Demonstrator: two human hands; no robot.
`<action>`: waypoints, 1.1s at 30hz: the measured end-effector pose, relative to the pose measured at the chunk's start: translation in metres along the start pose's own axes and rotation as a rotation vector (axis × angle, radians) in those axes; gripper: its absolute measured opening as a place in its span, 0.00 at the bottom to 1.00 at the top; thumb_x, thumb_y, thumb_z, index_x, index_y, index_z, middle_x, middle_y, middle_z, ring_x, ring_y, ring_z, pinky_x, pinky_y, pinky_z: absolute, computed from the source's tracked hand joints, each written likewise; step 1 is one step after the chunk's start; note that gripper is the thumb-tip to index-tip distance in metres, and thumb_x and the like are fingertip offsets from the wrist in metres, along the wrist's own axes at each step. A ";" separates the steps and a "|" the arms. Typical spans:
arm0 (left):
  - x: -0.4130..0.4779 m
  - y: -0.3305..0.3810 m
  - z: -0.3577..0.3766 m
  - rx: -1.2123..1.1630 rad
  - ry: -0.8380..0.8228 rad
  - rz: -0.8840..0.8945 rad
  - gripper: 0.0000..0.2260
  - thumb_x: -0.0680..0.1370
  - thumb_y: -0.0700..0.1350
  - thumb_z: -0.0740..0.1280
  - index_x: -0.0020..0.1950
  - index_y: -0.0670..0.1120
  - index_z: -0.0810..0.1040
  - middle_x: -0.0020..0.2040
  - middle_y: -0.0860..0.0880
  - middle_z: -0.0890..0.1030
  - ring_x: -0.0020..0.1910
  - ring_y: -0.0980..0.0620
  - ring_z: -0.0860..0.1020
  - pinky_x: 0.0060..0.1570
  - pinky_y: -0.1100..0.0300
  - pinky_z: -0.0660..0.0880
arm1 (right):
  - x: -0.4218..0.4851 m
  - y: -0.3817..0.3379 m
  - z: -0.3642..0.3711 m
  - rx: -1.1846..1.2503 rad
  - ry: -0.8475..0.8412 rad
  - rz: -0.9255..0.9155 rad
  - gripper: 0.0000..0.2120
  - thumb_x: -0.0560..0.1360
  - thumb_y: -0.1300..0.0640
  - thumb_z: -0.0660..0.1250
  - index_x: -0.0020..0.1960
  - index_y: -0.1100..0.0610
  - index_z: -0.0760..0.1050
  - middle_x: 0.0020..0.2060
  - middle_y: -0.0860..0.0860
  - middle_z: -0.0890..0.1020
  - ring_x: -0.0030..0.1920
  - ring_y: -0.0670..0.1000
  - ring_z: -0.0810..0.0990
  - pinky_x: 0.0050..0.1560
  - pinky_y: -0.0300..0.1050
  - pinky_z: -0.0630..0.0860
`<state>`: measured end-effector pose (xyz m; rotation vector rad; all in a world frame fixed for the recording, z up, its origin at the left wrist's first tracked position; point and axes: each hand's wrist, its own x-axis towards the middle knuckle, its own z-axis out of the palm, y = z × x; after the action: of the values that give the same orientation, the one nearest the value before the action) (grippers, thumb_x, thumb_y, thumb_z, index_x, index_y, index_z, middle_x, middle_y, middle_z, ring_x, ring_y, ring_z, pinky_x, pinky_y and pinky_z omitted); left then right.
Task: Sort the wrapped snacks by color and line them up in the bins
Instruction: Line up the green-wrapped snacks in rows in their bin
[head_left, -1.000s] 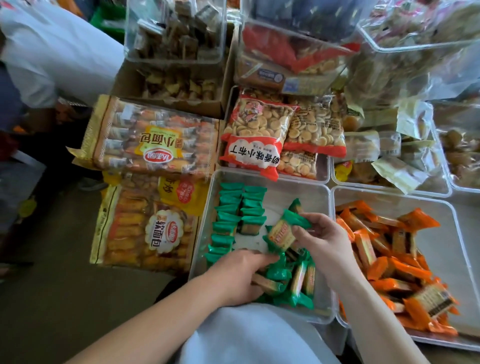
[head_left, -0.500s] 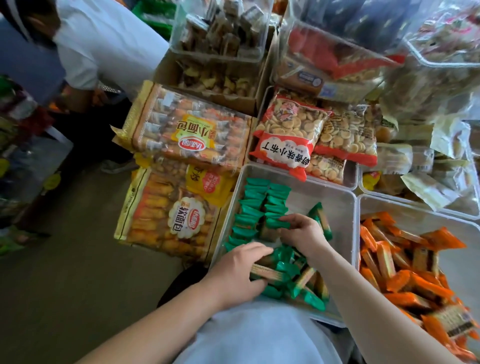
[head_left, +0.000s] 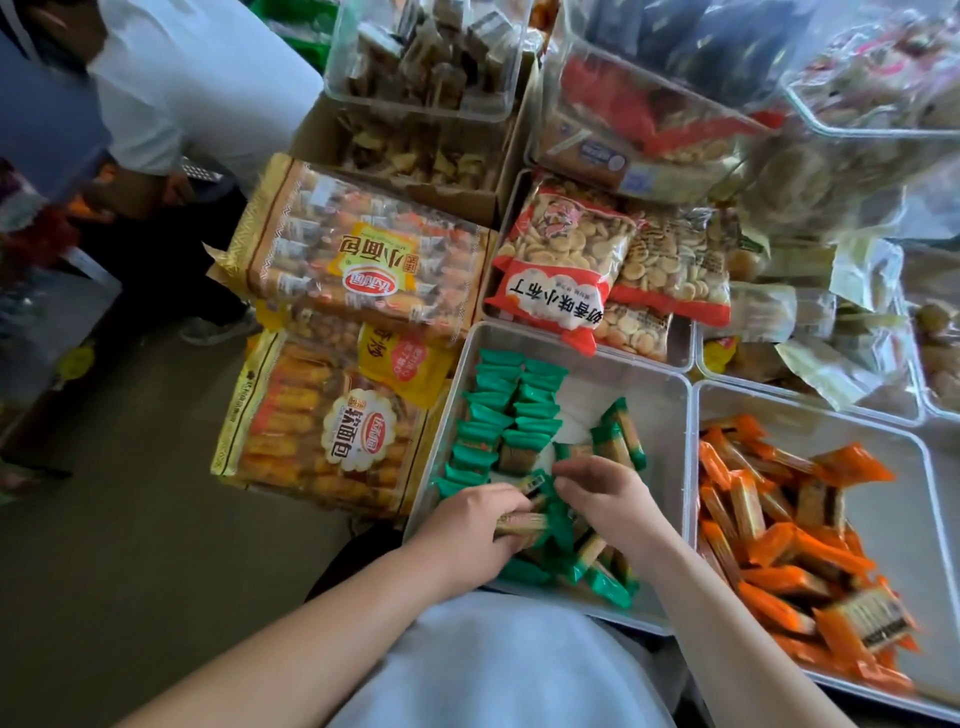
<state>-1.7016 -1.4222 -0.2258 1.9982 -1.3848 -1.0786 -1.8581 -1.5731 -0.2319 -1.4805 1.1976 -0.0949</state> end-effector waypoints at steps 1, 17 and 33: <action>0.001 0.001 0.000 -0.015 0.005 -0.028 0.10 0.79 0.48 0.72 0.60 0.54 0.82 0.55 0.56 0.83 0.53 0.54 0.80 0.53 0.55 0.77 | -0.006 0.001 -0.001 -0.044 -0.029 -0.029 0.08 0.79 0.59 0.72 0.55 0.50 0.86 0.49 0.42 0.87 0.51 0.40 0.84 0.53 0.33 0.78; -0.003 0.002 -0.008 -0.280 0.260 -0.247 0.05 0.79 0.51 0.71 0.53 0.55 0.78 0.45 0.55 0.83 0.44 0.57 0.81 0.42 0.58 0.80 | 0.010 0.004 0.017 -0.466 -0.128 -0.154 0.23 0.72 0.62 0.78 0.66 0.50 0.81 0.65 0.42 0.76 0.60 0.47 0.79 0.62 0.39 0.76; 0.011 0.022 -0.028 -0.635 0.321 -0.338 0.14 0.78 0.38 0.73 0.58 0.55 0.82 0.55 0.55 0.84 0.51 0.55 0.84 0.46 0.55 0.85 | -0.033 -0.045 -0.068 -0.471 0.363 -0.229 0.15 0.74 0.53 0.78 0.60 0.49 0.82 0.53 0.46 0.74 0.46 0.40 0.79 0.40 0.30 0.72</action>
<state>-1.6889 -1.4420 -0.1971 1.8330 -0.4616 -1.0961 -1.8904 -1.6056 -0.1570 -2.0786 1.3953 -0.2594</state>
